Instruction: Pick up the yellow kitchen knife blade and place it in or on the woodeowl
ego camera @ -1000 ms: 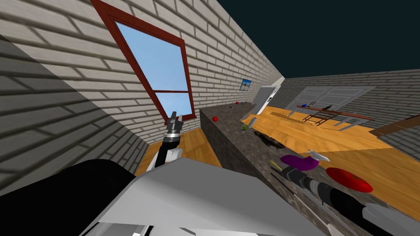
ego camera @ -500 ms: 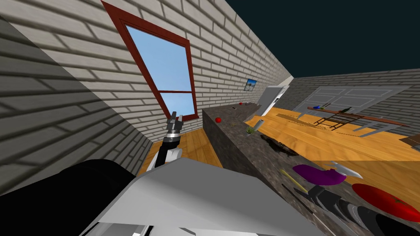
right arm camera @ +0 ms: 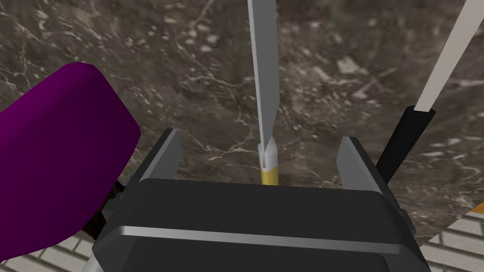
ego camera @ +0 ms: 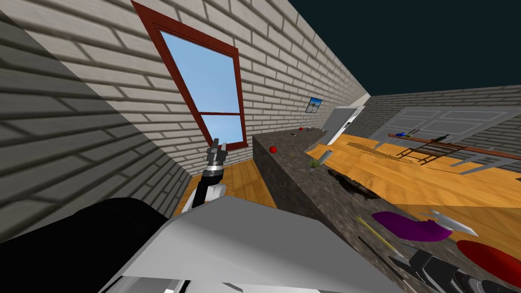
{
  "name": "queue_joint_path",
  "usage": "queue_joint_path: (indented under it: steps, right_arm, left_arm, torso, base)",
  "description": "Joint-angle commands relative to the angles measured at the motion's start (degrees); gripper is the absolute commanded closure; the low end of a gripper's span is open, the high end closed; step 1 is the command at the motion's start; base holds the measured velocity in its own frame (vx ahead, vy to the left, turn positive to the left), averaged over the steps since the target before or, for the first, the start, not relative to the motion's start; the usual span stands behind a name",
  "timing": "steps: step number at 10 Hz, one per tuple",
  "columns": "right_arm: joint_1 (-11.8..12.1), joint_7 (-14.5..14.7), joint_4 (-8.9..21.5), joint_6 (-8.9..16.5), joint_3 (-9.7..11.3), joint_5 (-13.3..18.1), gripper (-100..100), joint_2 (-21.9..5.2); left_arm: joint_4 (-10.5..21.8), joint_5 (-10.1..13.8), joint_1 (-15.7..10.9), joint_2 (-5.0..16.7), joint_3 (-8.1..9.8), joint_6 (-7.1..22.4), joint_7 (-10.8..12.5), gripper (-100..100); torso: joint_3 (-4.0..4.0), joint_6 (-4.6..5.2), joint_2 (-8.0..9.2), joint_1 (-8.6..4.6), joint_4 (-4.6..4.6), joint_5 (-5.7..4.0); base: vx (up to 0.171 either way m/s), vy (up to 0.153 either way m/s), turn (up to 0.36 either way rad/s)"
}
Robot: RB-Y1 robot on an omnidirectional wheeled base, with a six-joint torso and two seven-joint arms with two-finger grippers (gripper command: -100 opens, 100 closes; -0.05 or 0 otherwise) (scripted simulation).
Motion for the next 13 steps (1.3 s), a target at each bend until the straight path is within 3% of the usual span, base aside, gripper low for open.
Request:
queue_joint_path:
  steps: [1, 2, 10, 11, 12, 13]
  right_arm:
    - [0.0, 0.0, 0.0, 0.0, 0.0, 0.0, 0, 0.0]
    - [1.0, -1.1, -2.9, 2.1, 0.6, 0.4, -100, -0.2]
    - [5.1, -5.3, -15.0, 10.3, 2.8, 2.2, -100, -1.2]
    - [4.9, -4.9, -14.1, 9.7, 2.5, 2.1, -100, -1.1]
    - [4.9, -5.0, -14.3, 9.8, 2.6, 2.1, 100, -1.0]
    - [4.9, -5.0, -14.3, 9.8, 2.6, 2.1, 100, -1.0]
  left_arm:
    - [0.0, 0.0, 0.0, 0.0, 0.00, 0.0, 0.0, 0]
    - [0.0, 0.0, 0.0, 0.0, 0.00, 0.0, 0.0, 0]
    - [0.0, 0.0, 0.0, 0.0, 0.01, 0.0, 0.0, 0]
    - [0.0, 0.0, 0.0, 0.0, 0.00, 0.0, 0.0, 0]
    - [0.0, 0.0, 0.0, 0.0, 0.00, 0.0, 0.0, 0]
    - [0.0, 0.0, 0.0, 0.0, 0.00, 0.0, 0.0, 0]
  torso:
    - [0.00, 0.00, 0.00, 0.00, 0.00, 0.00]
    - [0.01, 0.00, 0.02, -0.05, 0.01, -0.01]
    - [-0.08, 0.00, -0.13, -0.22, -0.03, -0.06]
    - [-0.09, 0.00, -0.15, -0.26, -0.05, -0.14]
    - [-0.08, -0.04, -0.11, -0.30, -0.04, -0.18]
    - [-0.04, -0.03, -0.05, -0.28, -0.03, -0.17]
  base:
    - [0.000, 0.000, 0.000]
    - [0.041, -0.027, -0.110]
    - [0.051, -0.045, -0.082]
    - [0.023, -0.014, -0.017]
    - [0.000, 0.000, 0.000]
    - [0.000, 0.000, 0.000]
